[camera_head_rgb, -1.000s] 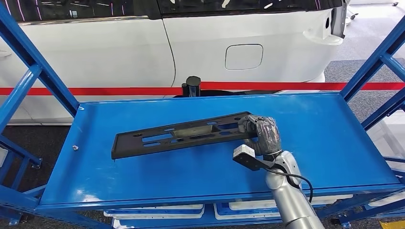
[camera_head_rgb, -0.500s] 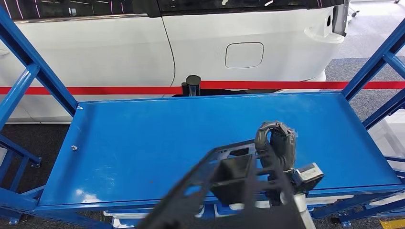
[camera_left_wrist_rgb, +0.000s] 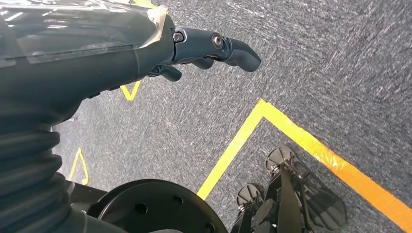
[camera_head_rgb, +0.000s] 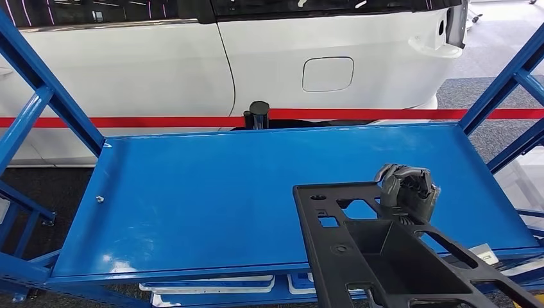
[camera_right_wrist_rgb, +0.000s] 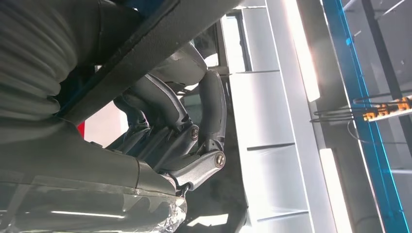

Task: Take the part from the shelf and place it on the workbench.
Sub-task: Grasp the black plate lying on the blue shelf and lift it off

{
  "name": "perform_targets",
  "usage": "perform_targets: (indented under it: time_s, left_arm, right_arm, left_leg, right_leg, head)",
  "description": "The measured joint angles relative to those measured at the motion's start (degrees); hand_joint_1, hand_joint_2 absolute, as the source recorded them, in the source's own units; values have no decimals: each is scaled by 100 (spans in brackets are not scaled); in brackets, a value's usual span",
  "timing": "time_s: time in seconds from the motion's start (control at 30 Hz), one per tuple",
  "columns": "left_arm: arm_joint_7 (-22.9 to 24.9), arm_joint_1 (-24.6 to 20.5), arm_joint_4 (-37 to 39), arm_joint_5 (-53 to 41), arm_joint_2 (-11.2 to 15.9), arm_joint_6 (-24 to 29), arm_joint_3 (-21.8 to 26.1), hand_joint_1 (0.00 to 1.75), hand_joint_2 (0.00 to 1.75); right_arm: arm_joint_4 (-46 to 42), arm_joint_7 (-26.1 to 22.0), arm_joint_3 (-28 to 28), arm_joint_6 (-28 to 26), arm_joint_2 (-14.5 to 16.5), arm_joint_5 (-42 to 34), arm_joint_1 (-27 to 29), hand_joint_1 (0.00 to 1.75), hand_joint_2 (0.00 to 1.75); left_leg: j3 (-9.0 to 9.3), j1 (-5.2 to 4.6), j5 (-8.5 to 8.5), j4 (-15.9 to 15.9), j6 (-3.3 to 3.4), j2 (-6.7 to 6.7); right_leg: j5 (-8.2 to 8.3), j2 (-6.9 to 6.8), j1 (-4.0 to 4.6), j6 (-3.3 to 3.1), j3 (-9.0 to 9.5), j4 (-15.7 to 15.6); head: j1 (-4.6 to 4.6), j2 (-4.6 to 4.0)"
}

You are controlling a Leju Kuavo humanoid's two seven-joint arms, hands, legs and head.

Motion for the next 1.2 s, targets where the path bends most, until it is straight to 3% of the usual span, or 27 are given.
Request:
perform_targets:
  time_s: [0.13, 0.2, 0.27, 0.33, 0.37, 0.4, 0.43, 0.47, 0.5, 0.53, 0.6, 0.7, 0.77, 0.83, 0.87, 0.9, 0.93, 0.97, 1.03, 1.07, 1.1, 1.2]
  left_arm:
    - [4, 1, 0, -61, 13, -107, -26, 0, 175]
    - [4, 2, 0, -67, 15, -115, -43, 0, 175]
    - [4, 2, -1, -67, 15, -116, -61, 0, 175]
    - [4, 6, 1, -67, 15, -119, -72, 0, 175]
    - [3, 10, 1, -67, 16, -119, -77, 0, 175]
    - [3, 15, 1, -65, 16, -120, -79, 0, 175]
    - [2, 19, 1, -61, 17, -122, -81, 0, 175]
    - [1, 20, 1, -55, 17, -125, -81, 0, 175]
    - [0, 19, 1, -48, 18, -127, -81, 0, 175]
    - [-1, 17, 1, -44, 19, -131, -81, 0, 175]
    - [-7, 15, -1, -39, 21, -134, -81, 0, 175]
    - [-19, 14, -1, -28, 24, -137, -81, 0, 175]
    - [-28, 14, -1, -19, 26, -137, -81, 0, 175]
    - [-40, 13, -1, -6, 26, -136, -80, 0, 175]
    - [-44, 13, -1, 4, 26, -136, -80, 0, 175]
    - [-46, 14, -1, 11, 27, -136, -79, 0, 175]
    - [-45, 14, -1, 14, 27, -137, -79, 0, 175]
    - [-41, 12, -1, 9, 27, -137, -80, 0, 175]
    - [-24, 1, -1, -19, 28, -137, -82, 0, 175]
    - [-13, -6, -1, -35, 29, -137, -85, 0, 175]
    - [-1, -11, -1, -51, 30, -138, -90, 0, 175]
    - [48, -7, 2, -105, 28, -150, -113, 0, 175]
  right_arm:
    - [-17, -11, -55, -137, 79, 10, 1, 175, 175]
    - [-49, -14, -67, -158, 103, 23, 5, 175, 175]
    - [-68, -17, -80, -168, 110, 24, 10, 175, 175]
    - [-69, -20, -90, -203, 110, 30, 31, 175, 175]
    - [-68, -22, -95, -246, 109, 41, 48, 175, 175]
    - [-68, -27, -98, -307, 109, 61, 63, 175, 175]
    - [-70, -34, -99, -373, 109, 87, 71, 175, 175]
    - [-74, -44, -101, -445, 109, 119, 76, 175, 175]
    - [-80, -55, -101, -514, 109, 151, 79, 175, 175]
    - [-90, -67, -101, -580, 110, 185, 90, 175, 175]
    - [-114, -93, -102, -712, 113, 244, 111, 175, 175]
    - [-149, -111, -96, -861, 128, 326, 125, 175, 175]
    - [-173, -114, -86, -921, 147, 362, 128, 175, 175]
    - [-190, -115, -72, -962, 158, 379, 135, 175, 175]
    - [-192, -115, -64, -975, 160, 383, 144, 175, 175]
    - [-193, -115, -57, -986, 160, 384, 154, 175, 175]
    - [-193, -115, -51, -993, 160, 384, 164, 175, 175]
    - [-193, -115, -47, -997, 160, 385, 171, 175, 175]
    - [-200, -115, -40, -1001, 161, 386, 171, 175, 175]
    - [-204, -115, -38, -1003, 161, 386, 165, 175, 175]
    - [-208, -115, -34, -1005, 163, 387, 157, 175, 175]
    - [-209, -115, -21, -1014, 164, 383, 131, 175, 175]
  left_leg:
    - [1, -29, 1, -13, 50, 0]
    - [47, 6, 48, -92, 104, 10]
    - [90, 50, 107, -165, 150, 27]
    - [82, 55, 125, -169, 159, 33]
    - [77, 57, 124, -166, 157, 33]
    - [74, 61, 121, -163, 151, 32]
    - [76, 71, 115, -157, 138, 29]
    - [80, 84, 104, -146, 116, 25]
    - [77, 94, 89, -130, 83, 20]
    - [68, 96, 75, -112, 43, 10]
    - [46, 85, 60, -73, -34, -9]
    - [-5, 97, 9, -8, -134, -20]
    - [-155, 118, -303, 351, -196, -7]
    - [-440, 125, -753, 1058, -243, 3]
    - [-552, 128, -889, 1363, -254, 3]
    - [-582, 129, -916, 1503, -254, 3]
    - [-498, 130, -833, 1424, -241, 4]
    - [-307, 129, -678, 1144, -218, 4]
    - [209, 116, -399, 347, -157, 3]
    - [373, 103, -326, 77, -133, 3]
    - [451, 85, -298, -73, -114, 3]
    - [367, 51, -175, -147, -32, 15]
  right_leg:
    - [4, 0, -30, 36, 0, -12]
    - [-41, -10, -26, 65, -43, 67]
    - [-254, -22, -22, 47, -263, 511]
    - [-549, -25, -41, 26, -632, 1249]
    - [-624, -27, -56, 45, -773, 1517]
    - [-605, -30, -72, 89, -820, 1592]
    - [-486, -37, -89, 155, -747, 1424]
    - [-307, -49, -109, 229, -571, 1054]
    - [-158, -62, -122, 276, -360, 639]
    - [-21, -58, -118, 284, -189, 319]
    - [41, -38, -94, 212, -60, 74]
    - [69, -20, -118, 62, -114, 61]
    - [120, -31, -148, -44, -165, 45]
    - [169, -49, -130, -119, -240, 47]
    - [198, -57, -119, -134, -282, 49]
    - [228, -62, -108, -139, -321, 50]
    - [259, -65, -100, -134, -358, 50]
    - [292, -64, -93, -124, -391, 51]
    - [360, -62, -72, -89, -439, 54]
    - [394, -63, -63, -61, -454, 54]
    - [429, -68, -55, -26, -464, 54]
    - [516, -86, -60, 93, -502, 38]
  head:
    - [-1, 0]
    - [3, 0]
    - [21, 0]
    - [32, -1]
    - [31, -1]
    - [31, -1]
    - [31, 0]
    - [31, 0]
    - [34, 0]
    - [34, 0]
    - [38, 0]
    - [27, 0]
    - [16, 0]
    - [5, 0]
    - [4, 0]
    - [3, 0]
    - [4, 0]
    - [4, 0]
    - [3, 0]
    - [8, 0]
    - [8, 0]
    - [2, 0]
